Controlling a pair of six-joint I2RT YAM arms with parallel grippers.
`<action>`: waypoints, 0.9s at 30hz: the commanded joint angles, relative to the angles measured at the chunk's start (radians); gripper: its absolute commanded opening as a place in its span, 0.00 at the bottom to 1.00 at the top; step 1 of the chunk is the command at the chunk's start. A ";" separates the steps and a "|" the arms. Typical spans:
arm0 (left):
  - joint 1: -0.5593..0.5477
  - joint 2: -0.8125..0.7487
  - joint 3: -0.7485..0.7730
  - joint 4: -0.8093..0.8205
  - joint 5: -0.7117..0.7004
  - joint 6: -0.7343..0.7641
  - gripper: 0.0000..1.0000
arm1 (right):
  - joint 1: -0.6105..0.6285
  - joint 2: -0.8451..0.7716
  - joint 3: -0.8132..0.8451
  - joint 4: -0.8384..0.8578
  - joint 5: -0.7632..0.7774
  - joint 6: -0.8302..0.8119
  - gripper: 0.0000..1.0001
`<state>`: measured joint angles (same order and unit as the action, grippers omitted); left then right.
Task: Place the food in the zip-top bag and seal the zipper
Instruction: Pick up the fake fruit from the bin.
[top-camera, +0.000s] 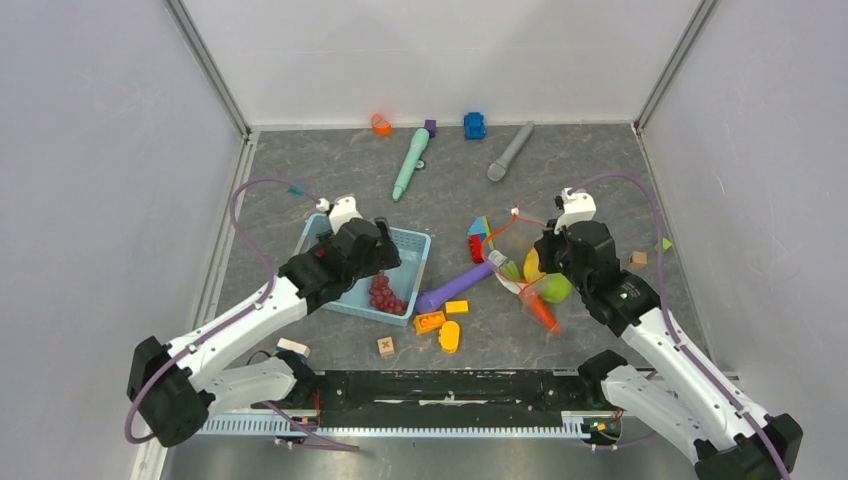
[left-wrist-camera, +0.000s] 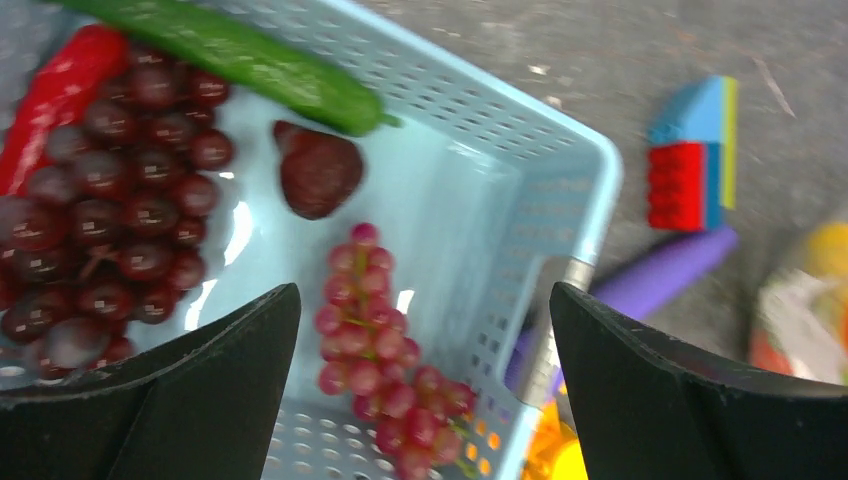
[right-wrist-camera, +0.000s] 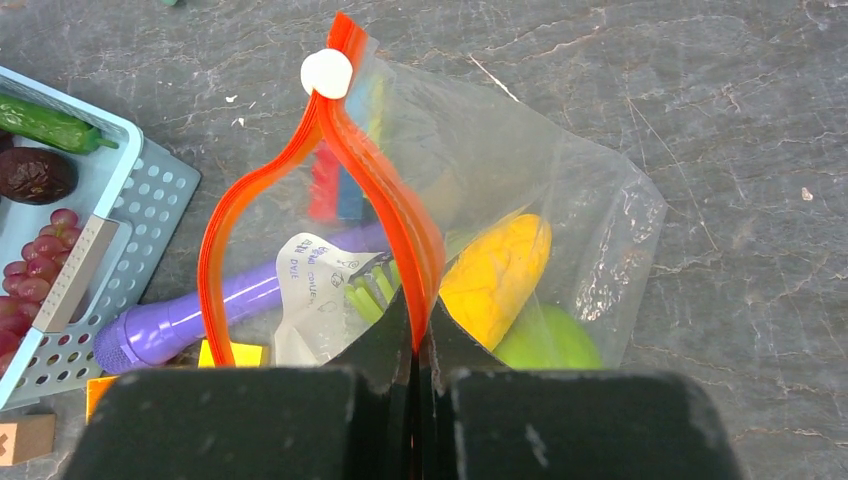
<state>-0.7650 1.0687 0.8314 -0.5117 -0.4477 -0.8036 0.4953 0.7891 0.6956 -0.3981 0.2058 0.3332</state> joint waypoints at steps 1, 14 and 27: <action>0.123 0.013 -0.058 0.017 -0.026 -0.065 1.00 | 0.001 -0.019 0.006 0.024 0.029 -0.022 0.00; 0.237 0.192 -0.081 0.180 0.090 -0.016 0.95 | 0.000 -0.024 0.007 0.034 0.009 -0.028 0.00; 0.240 0.335 -0.071 0.232 0.060 -0.017 0.77 | 0.000 -0.023 0.008 0.035 -0.009 -0.028 0.00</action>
<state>-0.5312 1.3708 0.7338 -0.3359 -0.3641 -0.8185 0.4953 0.7780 0.6956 -0.3985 0.2008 0.3161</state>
